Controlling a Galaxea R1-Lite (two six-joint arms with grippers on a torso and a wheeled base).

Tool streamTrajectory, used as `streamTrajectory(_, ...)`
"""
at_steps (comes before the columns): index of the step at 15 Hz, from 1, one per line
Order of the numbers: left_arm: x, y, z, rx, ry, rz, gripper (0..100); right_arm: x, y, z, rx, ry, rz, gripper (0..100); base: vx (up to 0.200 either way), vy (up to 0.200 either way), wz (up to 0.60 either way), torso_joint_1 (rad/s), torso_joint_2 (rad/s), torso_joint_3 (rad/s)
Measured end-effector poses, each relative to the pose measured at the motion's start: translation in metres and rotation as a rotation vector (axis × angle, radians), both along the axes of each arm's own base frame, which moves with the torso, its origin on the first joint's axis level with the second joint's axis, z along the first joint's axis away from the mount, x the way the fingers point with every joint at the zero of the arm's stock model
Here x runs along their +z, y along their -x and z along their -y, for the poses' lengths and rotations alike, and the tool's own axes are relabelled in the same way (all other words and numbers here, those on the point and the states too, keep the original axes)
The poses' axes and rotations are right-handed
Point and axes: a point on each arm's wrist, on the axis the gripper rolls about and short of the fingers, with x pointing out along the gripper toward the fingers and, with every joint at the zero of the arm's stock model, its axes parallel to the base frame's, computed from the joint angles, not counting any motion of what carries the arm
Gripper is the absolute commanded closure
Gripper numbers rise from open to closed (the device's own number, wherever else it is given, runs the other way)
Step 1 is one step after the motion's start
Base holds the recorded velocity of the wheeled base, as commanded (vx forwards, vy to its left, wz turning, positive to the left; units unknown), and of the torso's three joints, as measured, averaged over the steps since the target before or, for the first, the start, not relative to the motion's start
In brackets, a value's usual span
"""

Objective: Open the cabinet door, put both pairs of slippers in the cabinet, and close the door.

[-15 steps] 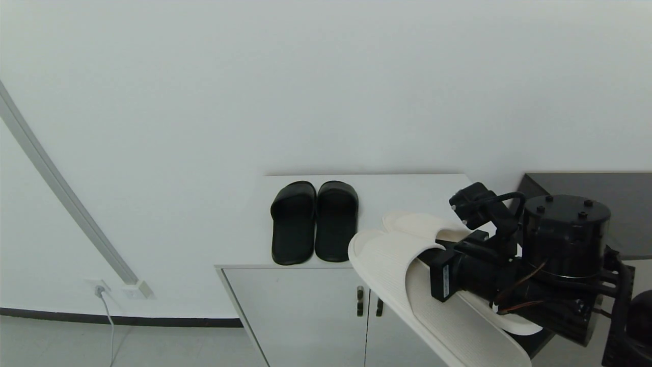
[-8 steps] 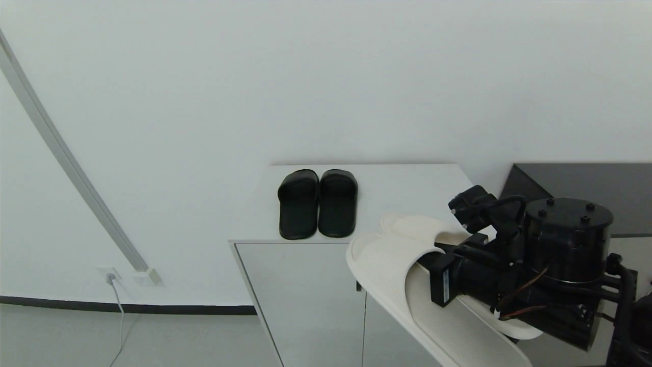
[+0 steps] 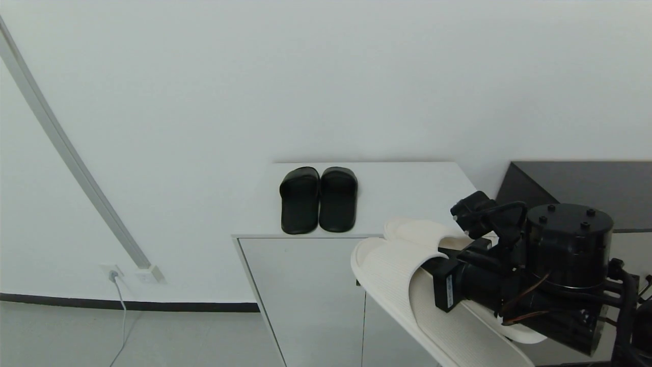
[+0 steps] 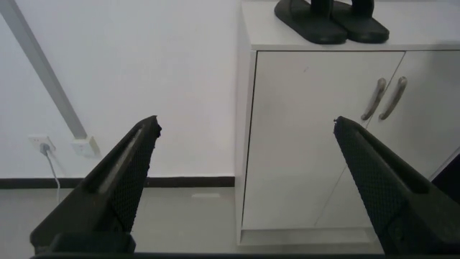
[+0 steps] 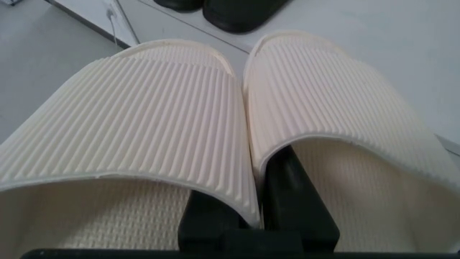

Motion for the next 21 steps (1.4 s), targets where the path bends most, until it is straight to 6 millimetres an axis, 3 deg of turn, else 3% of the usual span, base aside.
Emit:
streamTrajectory(8, 0.000, 0.000, 0.000, 0.000, 0.000, 0.000, 0, 0.002, 0.004, 0.002, 0.008, 0.002, 0.009, 100, 0.000, 0.000, 0.00, -0.018, 0.04, 0.025)
streamTrajectory(21, 0.000, 0.000, 0.000, 0.000, 0.000, 0.000, 0, -0.001, 0.013, 0.006, 0.024, 0.034, 0.016, 100, 0.000, 0.000, 0.00, -0.205, 0.50, 0.290)
